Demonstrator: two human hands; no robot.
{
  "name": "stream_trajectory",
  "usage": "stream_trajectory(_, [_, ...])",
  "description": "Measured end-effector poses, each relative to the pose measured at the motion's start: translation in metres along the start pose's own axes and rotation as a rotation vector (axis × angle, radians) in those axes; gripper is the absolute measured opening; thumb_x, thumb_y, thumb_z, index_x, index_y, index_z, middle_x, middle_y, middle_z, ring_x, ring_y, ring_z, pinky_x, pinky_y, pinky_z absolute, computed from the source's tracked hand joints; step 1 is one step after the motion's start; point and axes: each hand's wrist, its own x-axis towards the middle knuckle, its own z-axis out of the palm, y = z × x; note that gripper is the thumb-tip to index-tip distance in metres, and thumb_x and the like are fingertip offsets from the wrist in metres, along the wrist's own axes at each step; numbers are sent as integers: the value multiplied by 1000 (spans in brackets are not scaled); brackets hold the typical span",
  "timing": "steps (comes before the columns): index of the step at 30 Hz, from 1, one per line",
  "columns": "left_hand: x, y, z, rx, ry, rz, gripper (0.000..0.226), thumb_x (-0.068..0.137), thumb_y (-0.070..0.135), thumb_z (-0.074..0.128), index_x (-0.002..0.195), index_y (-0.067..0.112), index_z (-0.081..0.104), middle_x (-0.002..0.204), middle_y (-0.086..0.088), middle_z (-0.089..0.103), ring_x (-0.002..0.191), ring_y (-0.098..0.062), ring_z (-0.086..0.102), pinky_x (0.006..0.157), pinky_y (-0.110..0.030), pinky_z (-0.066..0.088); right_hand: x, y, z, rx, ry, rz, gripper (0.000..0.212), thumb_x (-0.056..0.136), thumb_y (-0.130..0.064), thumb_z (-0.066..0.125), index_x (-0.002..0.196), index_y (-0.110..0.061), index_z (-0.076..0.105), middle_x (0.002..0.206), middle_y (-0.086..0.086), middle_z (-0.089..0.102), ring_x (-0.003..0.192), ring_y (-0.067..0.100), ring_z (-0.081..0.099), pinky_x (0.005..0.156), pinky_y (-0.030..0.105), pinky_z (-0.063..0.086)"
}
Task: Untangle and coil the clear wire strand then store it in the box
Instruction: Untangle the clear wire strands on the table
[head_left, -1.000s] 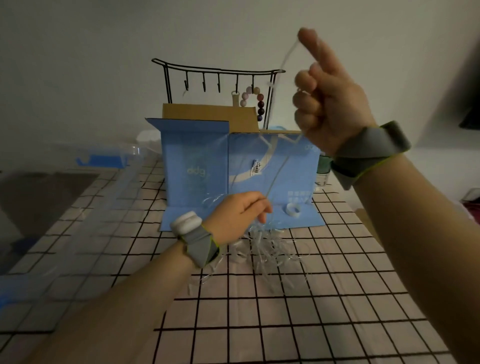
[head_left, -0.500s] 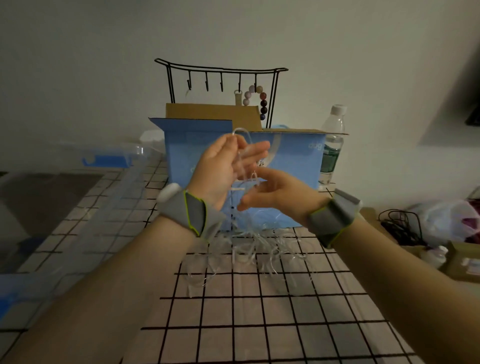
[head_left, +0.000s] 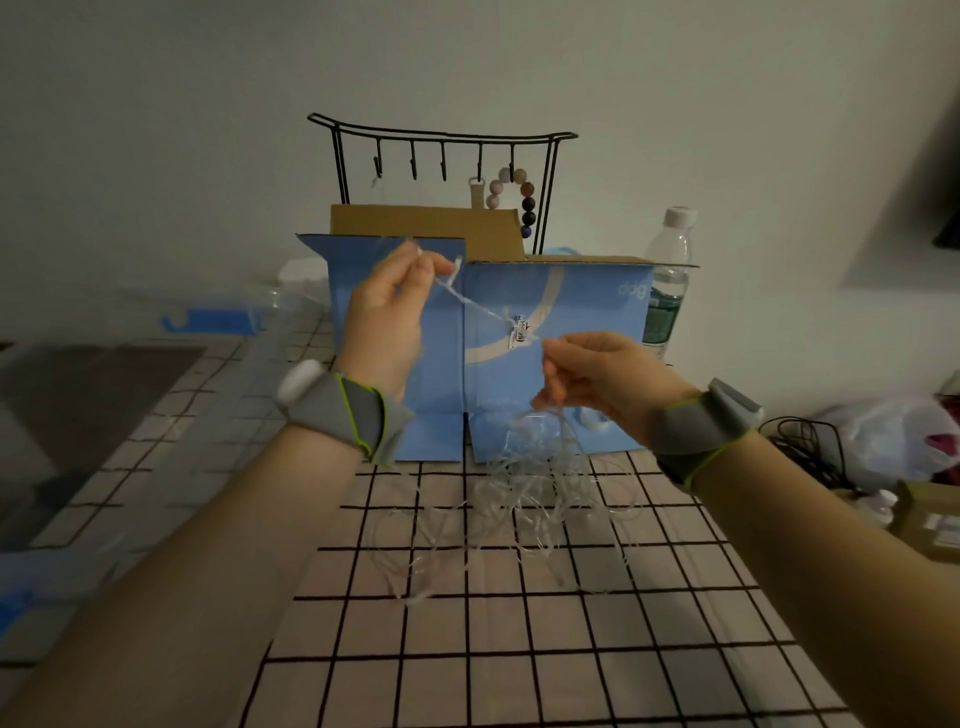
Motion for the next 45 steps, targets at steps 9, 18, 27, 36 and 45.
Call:
stream_trajectory(9, [-50, -2, 31, -33, -477, -284, 12, 91, 24, 52, 99, 19, 59, 91, 3, 68, 81, -4, 64, 77, -20, 48, 7, -28, 15, 342, 84, -95, 25, 101, -18, 29, 81, -13, 42, 68, 10, 71, 66, 24, 63, 65, 30, 53])
stream_trajectory(18, [-50, -1, 23, 50, -434, -112, 31, 95, 13, 43, 69, 16, 59, 62, 3, 54, 58, 2, 50, 62, -11, 41, 11, -36, 5, 468, 175, -64, 21, 99, -12, 32, 83, -12, 46, 37, -2, 41, 38, 14, 51, 41, 17, 42])
stream_trajectory(27, [-51, -3, 21, -381, -382, -394, 22, 93, 9, 46, 75, 12, 59, 64, 5, 62, 60, -8, 59, 54, -19, 44, 7, -17, 0, 510, 79, 220, 39, 100, -38, 26, 103, -6, 47, 100, 24, 64, 86, 30, 67, 74, 39, 56])
stream_trajectory(36, [-43, -10, 18, -345, -169, -376, 27, 97, 18, 41, 83, 15, 64, 70, 7, 59, 57, -5, 54, 50, -15, 43, 1, 10, 26, -379, -78, -24, 8, 86, -7, 59, 81, -9, 65, 70, 5, 63, 64, 9, 56, 76, 30, 48])
stream_trajectory(45, [-38, -26, 3, -191, -45, -450, 32, 99, 20, 37, 77, 11, 58, 45, 9, 36, 29, -1, 22, 33, -12, 16, 2, -7, 3, 222, 156, -25, 32, 96, -17, 40, 65, -12, 46, 49, -2, 45, 54, 15, 52, 67, 30, 46])
